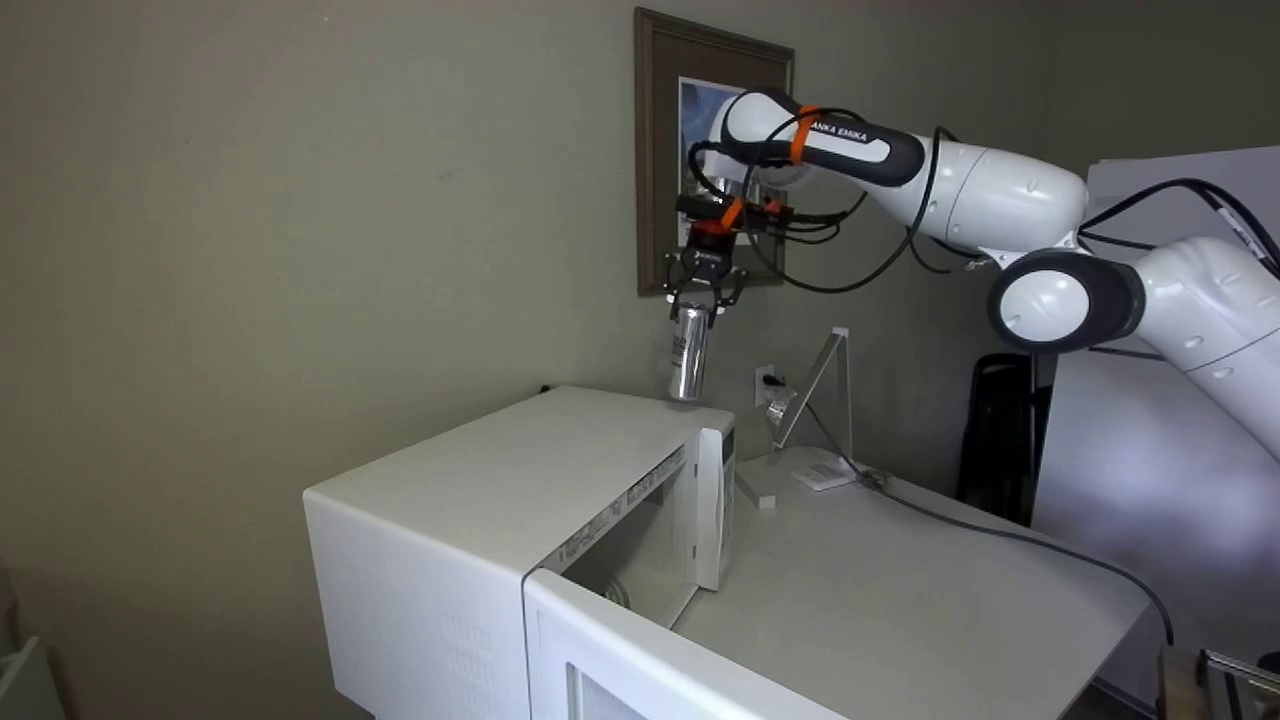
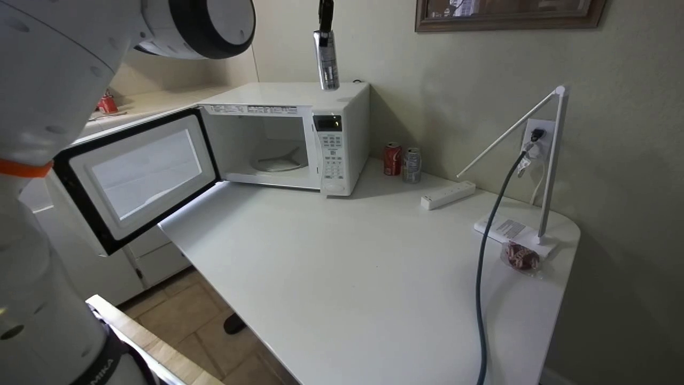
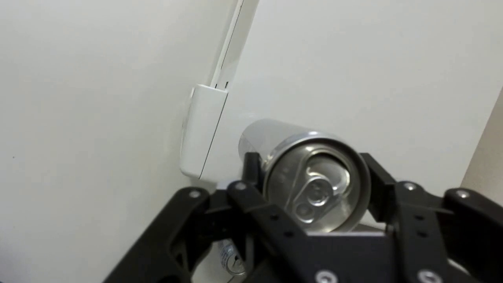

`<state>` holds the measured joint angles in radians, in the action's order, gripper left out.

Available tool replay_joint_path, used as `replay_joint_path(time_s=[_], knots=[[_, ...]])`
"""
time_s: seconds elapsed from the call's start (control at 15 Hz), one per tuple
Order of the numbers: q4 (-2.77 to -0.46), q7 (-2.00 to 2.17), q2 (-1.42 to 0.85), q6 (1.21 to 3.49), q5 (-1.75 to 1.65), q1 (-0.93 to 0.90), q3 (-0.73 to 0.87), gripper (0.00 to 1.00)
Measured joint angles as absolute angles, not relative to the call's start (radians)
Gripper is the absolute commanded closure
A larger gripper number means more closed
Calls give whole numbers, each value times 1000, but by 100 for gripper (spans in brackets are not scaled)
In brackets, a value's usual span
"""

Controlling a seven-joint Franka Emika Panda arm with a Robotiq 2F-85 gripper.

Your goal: Put the can on the microwave

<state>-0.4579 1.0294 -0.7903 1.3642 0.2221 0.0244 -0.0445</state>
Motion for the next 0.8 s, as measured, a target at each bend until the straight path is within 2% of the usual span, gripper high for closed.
replay_joint_path(time_s=[0.73,0.8], knots=[[-458,1101,-834,1364,248,26,-54,63],[-458,1101,-836,1364,248,26,-54,31]])
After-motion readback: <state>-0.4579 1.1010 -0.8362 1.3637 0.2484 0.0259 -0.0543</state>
